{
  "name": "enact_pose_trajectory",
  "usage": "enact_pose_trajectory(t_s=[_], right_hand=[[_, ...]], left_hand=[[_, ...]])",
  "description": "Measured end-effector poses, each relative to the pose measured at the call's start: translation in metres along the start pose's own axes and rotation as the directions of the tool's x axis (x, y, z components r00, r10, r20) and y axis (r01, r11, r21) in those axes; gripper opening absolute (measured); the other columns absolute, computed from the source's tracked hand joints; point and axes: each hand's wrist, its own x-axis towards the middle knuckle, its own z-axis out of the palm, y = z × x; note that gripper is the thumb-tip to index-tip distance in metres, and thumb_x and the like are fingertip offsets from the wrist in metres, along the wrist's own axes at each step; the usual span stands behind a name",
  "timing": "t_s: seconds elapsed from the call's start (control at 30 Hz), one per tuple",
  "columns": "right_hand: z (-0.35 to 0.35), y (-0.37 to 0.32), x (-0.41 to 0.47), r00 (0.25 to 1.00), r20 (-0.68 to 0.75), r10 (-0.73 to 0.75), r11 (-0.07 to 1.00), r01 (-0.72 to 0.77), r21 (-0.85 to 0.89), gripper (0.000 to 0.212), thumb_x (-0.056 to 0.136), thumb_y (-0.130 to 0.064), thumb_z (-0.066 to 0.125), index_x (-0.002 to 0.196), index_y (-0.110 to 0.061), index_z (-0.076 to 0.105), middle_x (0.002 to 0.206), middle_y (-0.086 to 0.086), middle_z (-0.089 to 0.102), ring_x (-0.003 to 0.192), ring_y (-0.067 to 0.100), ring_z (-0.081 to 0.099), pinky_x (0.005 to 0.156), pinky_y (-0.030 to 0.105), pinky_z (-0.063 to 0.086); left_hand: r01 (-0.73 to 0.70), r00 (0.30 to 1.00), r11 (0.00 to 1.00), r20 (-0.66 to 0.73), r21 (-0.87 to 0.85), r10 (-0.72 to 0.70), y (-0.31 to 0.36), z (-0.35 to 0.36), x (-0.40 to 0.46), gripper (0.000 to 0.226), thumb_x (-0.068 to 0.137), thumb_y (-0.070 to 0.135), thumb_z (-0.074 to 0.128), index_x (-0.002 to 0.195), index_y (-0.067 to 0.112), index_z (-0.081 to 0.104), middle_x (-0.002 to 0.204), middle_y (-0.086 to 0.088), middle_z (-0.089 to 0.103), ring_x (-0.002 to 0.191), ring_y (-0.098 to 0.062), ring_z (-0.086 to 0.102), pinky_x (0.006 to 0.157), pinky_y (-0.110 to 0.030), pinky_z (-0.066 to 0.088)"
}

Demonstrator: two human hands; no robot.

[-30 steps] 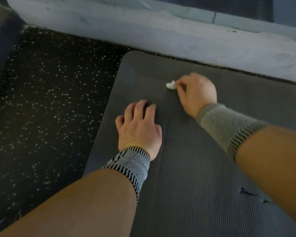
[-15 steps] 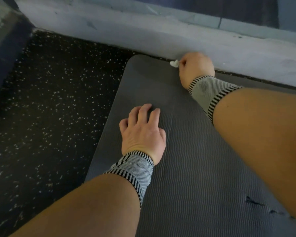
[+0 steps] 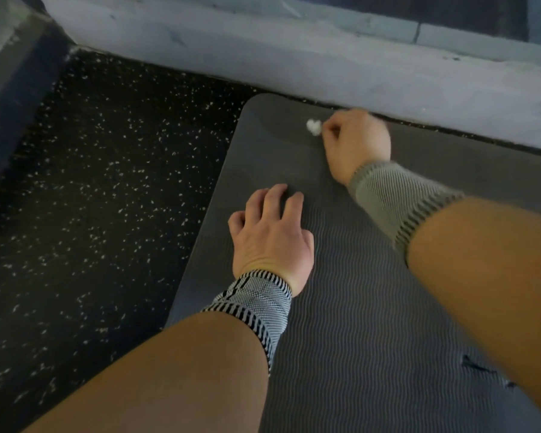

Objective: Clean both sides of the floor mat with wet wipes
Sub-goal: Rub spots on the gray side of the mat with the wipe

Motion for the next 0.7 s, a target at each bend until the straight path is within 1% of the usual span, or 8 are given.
enact_pose_trajectory(t_s=[0.07, 0.13, 0.27, 0.33, 0.43, 0.5, 0.6, 0.7], right_hand=[[-0.004, 0.0, -0.04, 0.993, -0.008, -0.121, 0.992, 0.121, 0.045, 0.022, 0.094, -0.029, 0.05, 0.102, -0.018, 0.068, 0.096, 0.005, 0.063, 0.086, 0.025, 0.058, 0.072, 0.031, 0.043], [-0.006, 0.005, -0.035, 0.984, 0.005, -0.18, 0.984, 0.179, 0.021, 0.023, 0.094, -0.03, 0.05, 0.102, -0.018, 0.067, 0.094, 0.005, 0.063, 0.086, 0.025, 0.056, 0.071, 0.032, 0.043], [-0.003, -0.001, 0.025, 1.0, 0.014, -0.006, 1.0, 0.007, -0.014, 0.028, 0.096, -0.03, 0.044, 0.107, -0.017, 0.067, 0.105, 0.009, 0.066, 0.094, 0.031, 0.06, 0.078, 0.036, 0.048], [0.002, -0.004, 0.017, 0.999, -0.001, 0.033, 0.999, -0.033, 0.006, 0.027, 0.096, -0.03, 0.046, 0.106, -0.018, 0.067, 0.103, 0.008, 0.067, 0.092, 0.028, 0.061, 0.076, 0.034, 0.047], [-0.002, 0.001, -0.036, 0.994, -0.004, -0.11, 0.991, 0.11, 0.074, 0.021, 0.094, -0.03, 0.051, 0.1, -0.018, 0.067, 0.094, 0.004, 0.063, 0.085, 0.023, 0.057, 0.072, 0.031, 0.043], [-0.006, 0.006, -0.034, 0.983, 0.019, -0.184, 0.982, 0.183, 0.045, 0.021, 0.094, -0.03, 0.05, 0.101, -0.018, 0.067, 0.094, 0.004, 0.062, 0.085, 0.022, 0.055, 0.072, 0.032, 0.042], [-0.005, 0.005, 0.017, 0.999, 0.037, -0.025, 0.999, 0.027, -0.043, 0.028, 0.097, -0.03, 0.044, 0.105, -0.016, 0.066, 0.103, 0.011, 0.065, 0.094, 0.032, 0.059, 0.077, 0.035, 0.045], [0.001, 0.001, 0.018, 0.997, 0.012, 0.074, 0.997, -0.075, 0.021, 0.024, 0.095, -0.028, 0.047, 0.1, -0.016, 0.068, 0.099, 0.01, 0.067, 0.09, 0.03, 0.061, 0.069, 0.029, 0.04]], left_hand=[[0.006, 1.0, 1.0, -0.001, -0.002, -0.006, -0.001, 0.001, 0.0, 0.055, 0.084, 0.042, 0.04, 0.139, 0.031, 0.04, 0.148, 0.006, 0.034, 0.133, -0.018, 0.019, 0.104, -0.046, 0.025], [0.009, 1.0, 1.0, -0.013, -0.001, -0.009, -0.001, 0.001, 0.0, 0.056, 0.083, 0.042, 0.037, 0.138, 0.031, 0.04, 0.148, 0.006, 0.034, 0.133, -0.018, 0.019, 0.104, -0.046, 0.025], [-0.006, 1.0, 1.0, -0.009, 0.01, 0.006, 0.0, -0.001, -0.002, 0.058, 0.082, 0.042, 0.035, 0.138, 0.03, 0.042, 0.147, 0.006, 0.036, 0.135, -0.02, 0.024, 0.104, -0.047, 0.027], [-0.003, 1.0, 1.0, -0.002, 0.002, 0.003, -0.002, 0.001, -0.001, 0.056, 0.084, 0.041, 0.04, 0.138, 0.03, 0.041, 0.148, 0.006, 0.035, 0.135, -0.019, 0.023, 0.105, -0.047, 0.026], [0.006, 1.0, 1.0, -0.001, -0.008, -0.006, -0.001, 0.002, -0.001, 0.054, 0.086, 0.041, 0.044, 0.139, 0.031, 0.04, 0.149, 0.006, 0.034, 0.134, -0.018, 0.02, 0.105, -0.046, 0.025], [0.006, 1.0, 1.0, -0.015, 0.0, -0.006, -0.001, 0.002, 0.0, 0.054, 0.086, 0.041, 0.042, 0.139, 0.03, 0.04, 0.148, 0.006, 0.034, 0.134, -0.019, 0.021, 0.105, -0.046, 0.026], [-0.009, 1.0, 1.0, -0.02, 0.005, 0.009, 0.0, 0.0, -0.001, 0.056, 0.083, 0.042, 0.036, 0.137, 0.029, 0.043, 0.146, 0.005, 0.038, 0.134, -0.02, 0.026, 0.104, -0.047, 0.029], [-0.009, 1.0, 1.0, -0.019, 0.011, 0.009, -0.001, 0.0, -0.002, 0.058, 0.081, 0.043, 0.032, 0.137, 0.03, 0.043, 0.147, 0.005, 0.037, 0.134, -0.02, 0.025, 0.104, -0.048, 0.029]])
